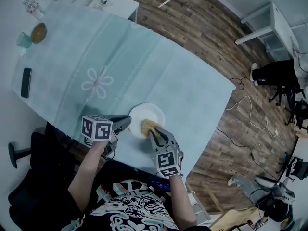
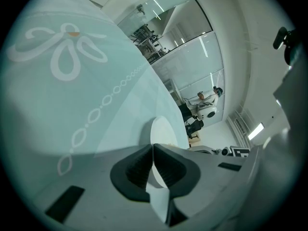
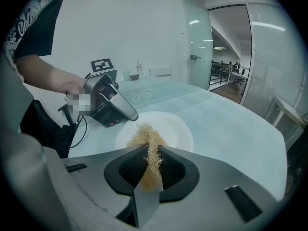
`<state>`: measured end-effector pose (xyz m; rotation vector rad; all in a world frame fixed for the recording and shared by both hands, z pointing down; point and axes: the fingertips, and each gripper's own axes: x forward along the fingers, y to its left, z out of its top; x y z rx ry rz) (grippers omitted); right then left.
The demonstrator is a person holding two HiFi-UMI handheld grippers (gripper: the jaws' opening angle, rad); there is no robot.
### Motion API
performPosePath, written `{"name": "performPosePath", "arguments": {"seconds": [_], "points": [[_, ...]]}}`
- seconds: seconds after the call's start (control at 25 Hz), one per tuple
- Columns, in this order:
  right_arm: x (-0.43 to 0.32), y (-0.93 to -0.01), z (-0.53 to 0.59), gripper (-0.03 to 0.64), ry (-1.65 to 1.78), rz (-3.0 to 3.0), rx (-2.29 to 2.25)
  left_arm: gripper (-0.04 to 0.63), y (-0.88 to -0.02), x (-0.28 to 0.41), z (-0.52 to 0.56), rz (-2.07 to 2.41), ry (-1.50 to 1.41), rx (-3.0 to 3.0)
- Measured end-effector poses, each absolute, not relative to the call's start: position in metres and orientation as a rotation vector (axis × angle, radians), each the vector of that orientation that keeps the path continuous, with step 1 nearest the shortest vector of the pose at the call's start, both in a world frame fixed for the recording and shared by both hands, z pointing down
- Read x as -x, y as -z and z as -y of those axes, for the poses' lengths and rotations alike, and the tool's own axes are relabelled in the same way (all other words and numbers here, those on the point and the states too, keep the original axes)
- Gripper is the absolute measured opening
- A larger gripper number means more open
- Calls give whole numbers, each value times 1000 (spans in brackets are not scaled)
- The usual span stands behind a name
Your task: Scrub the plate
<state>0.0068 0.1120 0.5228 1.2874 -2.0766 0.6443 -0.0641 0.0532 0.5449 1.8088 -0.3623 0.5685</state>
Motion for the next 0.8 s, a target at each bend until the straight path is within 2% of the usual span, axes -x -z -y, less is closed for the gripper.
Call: {"name": "performPosePath", "arguments": {"seconds": [0.8], "points": [[33, -516, -92, 64, -647, 2175, -1218, 8, -535, 62, -57, 323, -550, -1806]]}}
